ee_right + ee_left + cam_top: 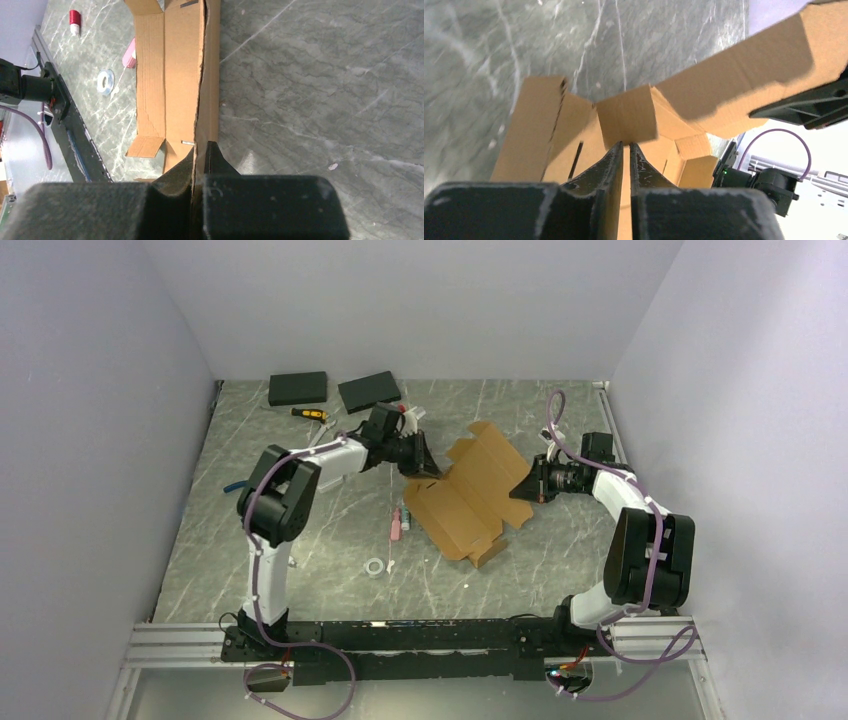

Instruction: Fold the paper box

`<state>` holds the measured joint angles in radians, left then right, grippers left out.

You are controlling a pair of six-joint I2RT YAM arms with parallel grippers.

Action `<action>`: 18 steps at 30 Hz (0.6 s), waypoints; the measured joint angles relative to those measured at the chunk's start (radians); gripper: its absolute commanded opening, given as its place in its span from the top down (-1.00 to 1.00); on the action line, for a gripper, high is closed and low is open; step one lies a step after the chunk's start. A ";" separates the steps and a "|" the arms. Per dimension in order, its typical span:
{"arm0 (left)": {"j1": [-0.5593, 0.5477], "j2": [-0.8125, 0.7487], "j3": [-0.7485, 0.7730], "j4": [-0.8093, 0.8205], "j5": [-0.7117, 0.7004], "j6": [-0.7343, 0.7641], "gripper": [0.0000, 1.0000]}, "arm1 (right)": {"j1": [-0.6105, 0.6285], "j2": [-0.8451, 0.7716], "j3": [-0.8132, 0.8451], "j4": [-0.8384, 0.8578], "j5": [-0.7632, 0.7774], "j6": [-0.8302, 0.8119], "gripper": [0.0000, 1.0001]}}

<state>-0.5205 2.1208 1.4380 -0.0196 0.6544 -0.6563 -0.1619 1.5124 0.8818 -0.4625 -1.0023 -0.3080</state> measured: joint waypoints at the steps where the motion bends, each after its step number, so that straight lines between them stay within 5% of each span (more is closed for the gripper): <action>1: 0.008 -0.030 -0.023 -0.016 -0.004 0.010 0.60 | 0.000 -0.003 0.000 0.000 0.000 0.000 1.00; 8: 0.067 -0.290 -0.154 -0.079 -0.056 0.079 0.26 | 0.001 -0.020 0.000 0.000 0.000 -0.007 1.00; 13: 0.079 -0.492 -0.301 -0.084 -0.135 0.128 -0.15 | 0.002 -0.034 0.000 -0.002 -0.001 -0.027 1.00; 18: 0.091 -0.699 -0.571 -0.028 -0.209 0.111 -0.09 | 0.018 -0.114 0.000 -0.002 0.010 -0.069 1.00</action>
<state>-0.4294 1.4220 0.8669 -0.0479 0.4454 -0.5453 -0.1440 1.3979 0.8814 -0.4641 -0.9920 -0.3767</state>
